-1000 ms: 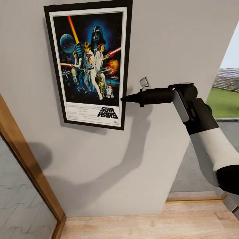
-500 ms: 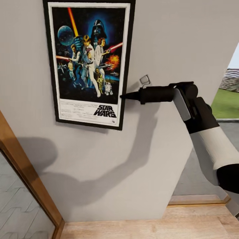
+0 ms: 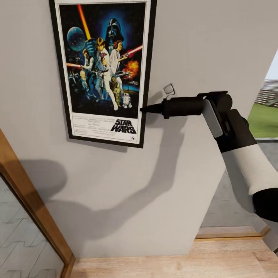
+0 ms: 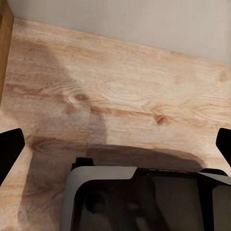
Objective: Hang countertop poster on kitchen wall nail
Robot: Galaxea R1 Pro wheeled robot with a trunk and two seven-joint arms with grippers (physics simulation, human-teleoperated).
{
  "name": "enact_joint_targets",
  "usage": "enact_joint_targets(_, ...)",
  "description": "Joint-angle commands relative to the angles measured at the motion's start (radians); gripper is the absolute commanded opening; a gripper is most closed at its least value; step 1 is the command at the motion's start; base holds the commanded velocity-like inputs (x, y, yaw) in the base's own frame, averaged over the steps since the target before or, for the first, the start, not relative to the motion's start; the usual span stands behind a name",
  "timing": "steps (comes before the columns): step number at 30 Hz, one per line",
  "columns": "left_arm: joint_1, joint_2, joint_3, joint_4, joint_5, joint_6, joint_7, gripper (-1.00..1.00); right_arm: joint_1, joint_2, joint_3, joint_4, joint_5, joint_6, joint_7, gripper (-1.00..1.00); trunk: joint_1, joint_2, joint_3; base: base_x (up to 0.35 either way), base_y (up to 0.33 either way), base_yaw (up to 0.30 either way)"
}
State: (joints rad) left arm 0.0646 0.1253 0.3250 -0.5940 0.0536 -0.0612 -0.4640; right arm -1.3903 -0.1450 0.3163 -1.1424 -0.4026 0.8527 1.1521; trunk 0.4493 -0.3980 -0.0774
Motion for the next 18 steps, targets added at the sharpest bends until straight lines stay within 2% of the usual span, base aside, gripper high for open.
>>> enact_joint_targets(1,0.0,0.0,0.002,-0.001,0.005,0.001,-0.005,1.0,-0.001,-0.001,0.002,0.001,0.001,0.004,0.0,-1.0,0.001,-0.002,-0.002,0.0,0.0,0.0)
enact_joint_targets(5,0.0,-0.002,0.001,0.0,0.006,0.0,-0.005,1.0,0.005,-0.001,0.002,-0.005,0.001,-0.001,0.001,-1.0,0.001,-0.002,-0.002,0.0,0.0,0.0)
enact_joint_targets(8,0.0,-0.002,0.0,0.005,0.006,-0.001,-0.004,1.0,0.022,-0.002,0.004,-0.011,0.025,-0.02,0.004,-1.0,0.001,-0.002,-0.002,0.0,0.0,0.0)
enact_joint_targets(18,0.0,-0.003,0.001,0.006,0.006,-0.002,-0.004,1.0,0.035,-0.002,0.004,-0.013,0.024,-0.029,0.006,-1.0,0.001,-0.002,-0.002,0.0,0.0,0.0)
